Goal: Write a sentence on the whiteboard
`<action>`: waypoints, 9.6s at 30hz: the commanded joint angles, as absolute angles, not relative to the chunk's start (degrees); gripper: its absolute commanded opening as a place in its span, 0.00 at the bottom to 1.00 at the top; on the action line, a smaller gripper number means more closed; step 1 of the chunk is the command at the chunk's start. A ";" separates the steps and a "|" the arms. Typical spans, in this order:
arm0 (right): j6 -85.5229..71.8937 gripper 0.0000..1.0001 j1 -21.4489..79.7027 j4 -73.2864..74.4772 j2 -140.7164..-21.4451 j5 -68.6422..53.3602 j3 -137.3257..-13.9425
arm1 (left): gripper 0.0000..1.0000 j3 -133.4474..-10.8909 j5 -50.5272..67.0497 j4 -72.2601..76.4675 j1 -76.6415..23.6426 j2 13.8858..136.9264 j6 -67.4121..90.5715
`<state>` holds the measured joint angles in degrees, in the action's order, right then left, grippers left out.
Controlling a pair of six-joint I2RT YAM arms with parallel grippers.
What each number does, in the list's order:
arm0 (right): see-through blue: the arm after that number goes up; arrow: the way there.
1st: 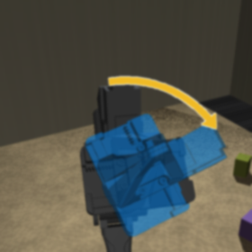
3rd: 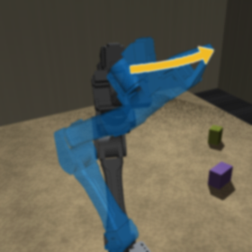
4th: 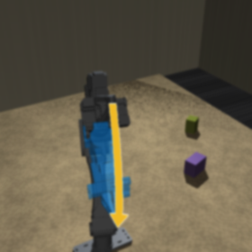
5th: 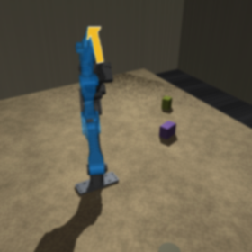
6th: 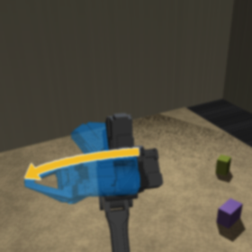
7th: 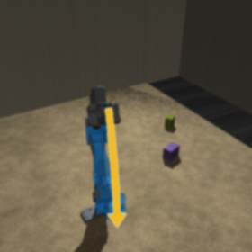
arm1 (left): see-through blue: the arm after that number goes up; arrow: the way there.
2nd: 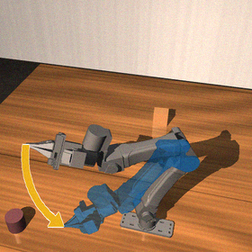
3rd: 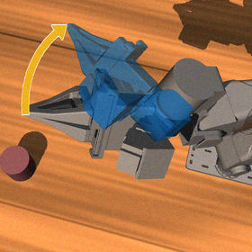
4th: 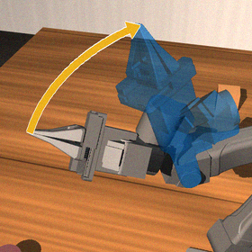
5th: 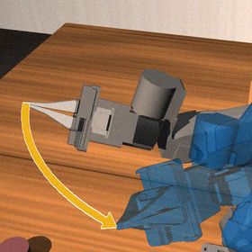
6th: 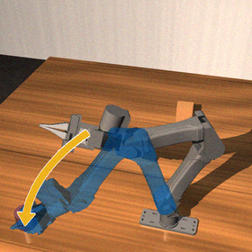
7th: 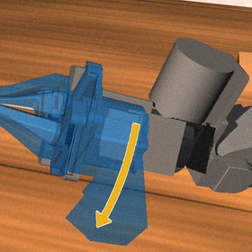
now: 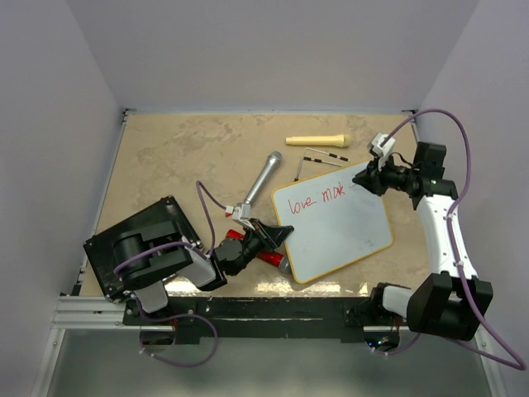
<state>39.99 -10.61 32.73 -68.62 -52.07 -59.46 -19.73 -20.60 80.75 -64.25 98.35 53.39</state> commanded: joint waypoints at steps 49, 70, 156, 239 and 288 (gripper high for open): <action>32.07 0.00 -8.09 22.58 -72.51 -50.80 -58.71 | 0.00 -19.86 -18.28 83.23 -64.69 100.37 43.15; 33.40 0.00 -8.00 24.70 -68.12 -42.89 -58.00 | 0.00 -19.42 -18.54 83.41 -64.69 100.28 43.24; 38.13 0.00 -8.35 30.31 -71.63 -43.32 -57.48 | 0.00 -18.98 -18.54 84.46 -64.69 100.19 43.07; 26.54 0.00 -12.31 20.57 -49.31 -70.84 -48.16 | 0.00 -19.42 -16.96 71.72 -65.39 93.25 42.71; 37.08 0.00 -23.73 24.77 -57.04 -50.79 -57.13 | 0.00 -21.71 -17.67 70.22 -65.39 94.31 41.22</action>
<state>33.06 -23.35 24.58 -59.07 -48.95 -56.73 -22.87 -17.96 73.87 -65.01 93.43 48.40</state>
